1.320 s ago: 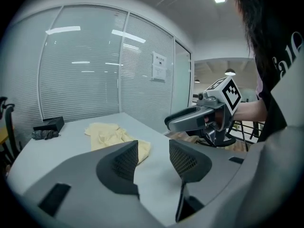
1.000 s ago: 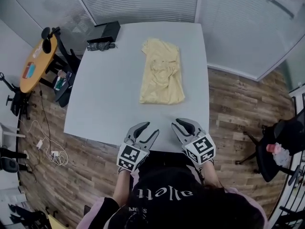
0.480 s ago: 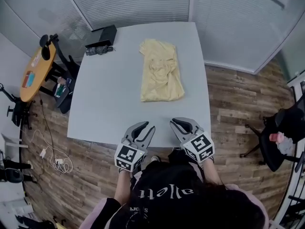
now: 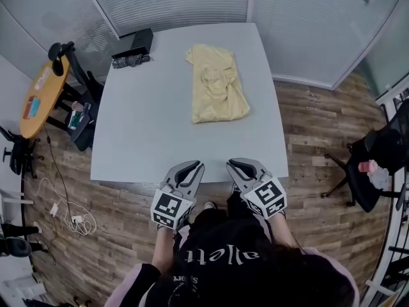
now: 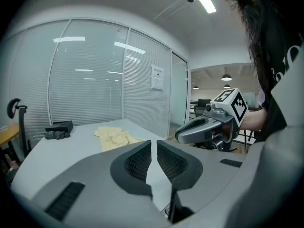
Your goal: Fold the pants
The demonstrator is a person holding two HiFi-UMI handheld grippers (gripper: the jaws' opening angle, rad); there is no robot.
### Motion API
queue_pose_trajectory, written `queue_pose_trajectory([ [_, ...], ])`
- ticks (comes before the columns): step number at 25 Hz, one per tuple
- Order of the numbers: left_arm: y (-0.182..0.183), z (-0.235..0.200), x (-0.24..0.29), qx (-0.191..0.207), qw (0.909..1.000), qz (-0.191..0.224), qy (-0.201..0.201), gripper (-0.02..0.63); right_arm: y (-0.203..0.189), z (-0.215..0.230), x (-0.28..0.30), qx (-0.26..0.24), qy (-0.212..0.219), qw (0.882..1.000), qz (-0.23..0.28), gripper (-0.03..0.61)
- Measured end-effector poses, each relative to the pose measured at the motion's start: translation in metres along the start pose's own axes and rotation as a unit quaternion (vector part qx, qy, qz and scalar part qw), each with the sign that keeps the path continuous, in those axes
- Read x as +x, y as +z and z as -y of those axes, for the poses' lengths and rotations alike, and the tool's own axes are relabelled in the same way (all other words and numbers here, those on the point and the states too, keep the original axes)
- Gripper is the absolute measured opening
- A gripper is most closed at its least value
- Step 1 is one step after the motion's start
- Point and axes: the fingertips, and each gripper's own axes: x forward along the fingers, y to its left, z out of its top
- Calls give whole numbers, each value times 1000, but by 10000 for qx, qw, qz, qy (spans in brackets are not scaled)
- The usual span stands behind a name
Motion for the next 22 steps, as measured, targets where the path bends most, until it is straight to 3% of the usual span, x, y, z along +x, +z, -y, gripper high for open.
queue_pose_trajectory([
  [22,-27,25,-69,131,9989,205,-410,43,-5,-84,-17,-143,-346,9992,136,28],
])
